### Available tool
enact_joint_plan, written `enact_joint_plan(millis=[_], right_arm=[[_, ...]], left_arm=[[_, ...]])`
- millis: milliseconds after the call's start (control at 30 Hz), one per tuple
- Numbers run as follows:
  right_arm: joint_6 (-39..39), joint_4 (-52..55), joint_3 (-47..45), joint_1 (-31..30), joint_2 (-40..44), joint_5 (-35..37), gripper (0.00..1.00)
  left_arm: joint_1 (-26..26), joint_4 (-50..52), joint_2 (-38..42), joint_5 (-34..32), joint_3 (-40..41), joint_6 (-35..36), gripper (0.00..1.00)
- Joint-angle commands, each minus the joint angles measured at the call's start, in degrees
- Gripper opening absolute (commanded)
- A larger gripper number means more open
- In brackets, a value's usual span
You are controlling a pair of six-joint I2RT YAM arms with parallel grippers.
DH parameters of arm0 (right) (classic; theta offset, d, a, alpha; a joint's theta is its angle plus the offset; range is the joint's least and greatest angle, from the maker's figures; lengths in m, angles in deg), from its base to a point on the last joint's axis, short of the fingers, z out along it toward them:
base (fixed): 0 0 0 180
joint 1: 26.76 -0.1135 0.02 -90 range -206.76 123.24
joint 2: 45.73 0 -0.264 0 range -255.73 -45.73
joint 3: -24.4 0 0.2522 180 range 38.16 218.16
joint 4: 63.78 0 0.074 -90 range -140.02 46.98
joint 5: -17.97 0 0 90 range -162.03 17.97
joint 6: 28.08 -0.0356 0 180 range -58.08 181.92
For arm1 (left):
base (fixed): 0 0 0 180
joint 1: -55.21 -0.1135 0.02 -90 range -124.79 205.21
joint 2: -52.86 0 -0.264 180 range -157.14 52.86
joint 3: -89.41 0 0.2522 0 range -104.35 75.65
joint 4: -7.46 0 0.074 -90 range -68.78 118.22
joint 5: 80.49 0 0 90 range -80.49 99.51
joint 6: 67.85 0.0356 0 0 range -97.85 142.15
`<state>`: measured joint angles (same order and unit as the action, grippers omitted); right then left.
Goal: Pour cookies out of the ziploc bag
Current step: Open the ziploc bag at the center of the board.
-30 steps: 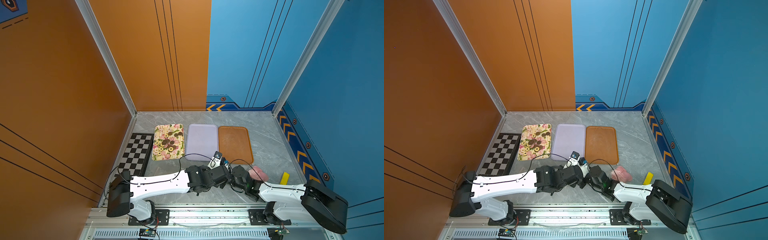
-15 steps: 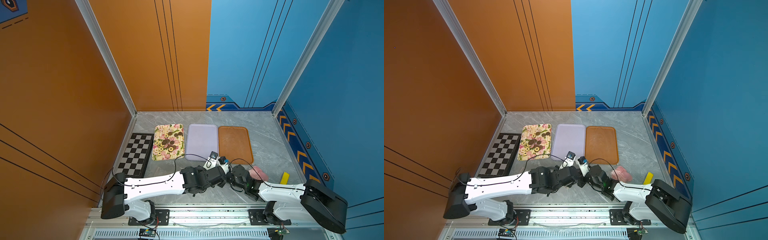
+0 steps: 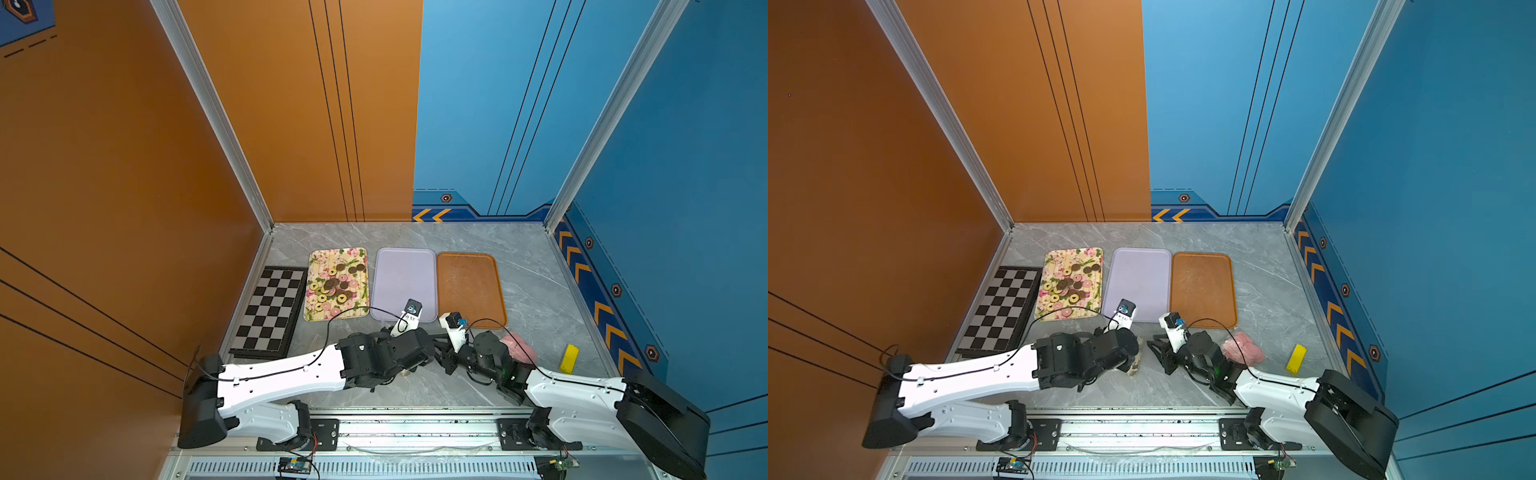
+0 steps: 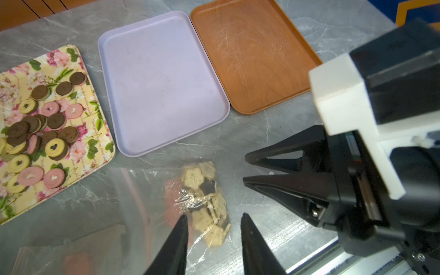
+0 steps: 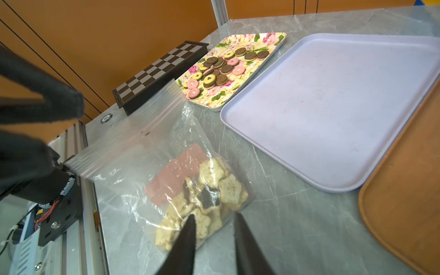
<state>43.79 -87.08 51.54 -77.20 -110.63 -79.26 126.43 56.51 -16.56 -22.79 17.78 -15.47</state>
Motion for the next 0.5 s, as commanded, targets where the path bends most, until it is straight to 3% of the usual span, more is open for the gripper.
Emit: enact_joint_plan(millis=[0,67,233,467], right_arm=[[-2.33,4.25,0.52,0.16,2.73,0.53,0.55],[-3.66,7.53,2.92,-0.23,3.07,0.63,0.64],[-5.58,16.36,13.06,-4.64,-2.99,3.87,0.69],[-10.98,24.81,32.64,-15.42,-24.45,21.54,0.72]], left_arm=[[-2.33,1.77,5.41,-3.15,4.31,-2.83,0.39],[-2.80,2.70,8.51,-4.85,6.41,-4.94,0.40],[-4.45,11.65,12.23,-8.75,7.24,-12.90,0.41],[-5.90,13.32,25.44,-13.43,9.26,-16.01,0.44]])
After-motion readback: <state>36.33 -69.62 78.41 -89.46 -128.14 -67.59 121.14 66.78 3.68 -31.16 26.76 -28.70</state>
